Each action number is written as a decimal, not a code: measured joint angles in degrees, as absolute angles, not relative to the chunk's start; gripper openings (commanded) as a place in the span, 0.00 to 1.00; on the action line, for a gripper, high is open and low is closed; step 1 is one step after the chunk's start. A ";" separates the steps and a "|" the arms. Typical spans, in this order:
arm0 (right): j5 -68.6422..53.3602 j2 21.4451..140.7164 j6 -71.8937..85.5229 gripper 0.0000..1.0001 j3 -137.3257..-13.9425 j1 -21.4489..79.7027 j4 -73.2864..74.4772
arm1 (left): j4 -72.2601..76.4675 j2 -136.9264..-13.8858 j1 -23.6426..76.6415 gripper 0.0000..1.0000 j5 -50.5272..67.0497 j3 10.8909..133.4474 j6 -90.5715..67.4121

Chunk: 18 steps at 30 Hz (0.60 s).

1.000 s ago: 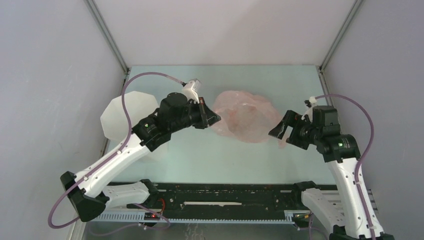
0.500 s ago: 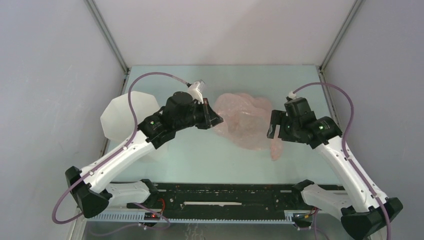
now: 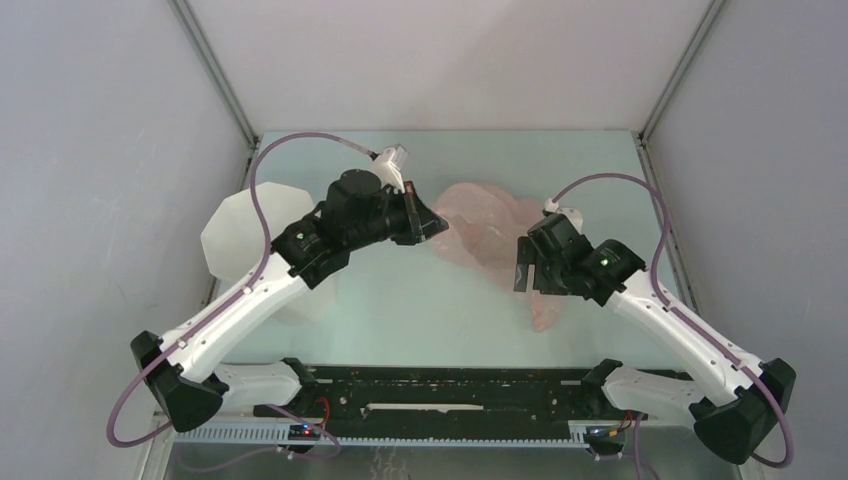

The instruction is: Put the trash bags into the trash bin

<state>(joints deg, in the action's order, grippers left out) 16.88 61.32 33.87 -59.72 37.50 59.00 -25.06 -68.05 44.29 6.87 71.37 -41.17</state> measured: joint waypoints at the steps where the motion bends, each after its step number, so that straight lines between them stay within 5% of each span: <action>1: 16.88 61.19 34.09 0.94 -59.72 38.09 58.92 | -25.28 -68.05 44.25 0.00 6.87 72.12 -41.21; 18: 17.34 56.73 37.78 0.83 -55.31 39.97 58.89 | -25.52 -65.25 44.05 0.00 5.67 79.22 -42.72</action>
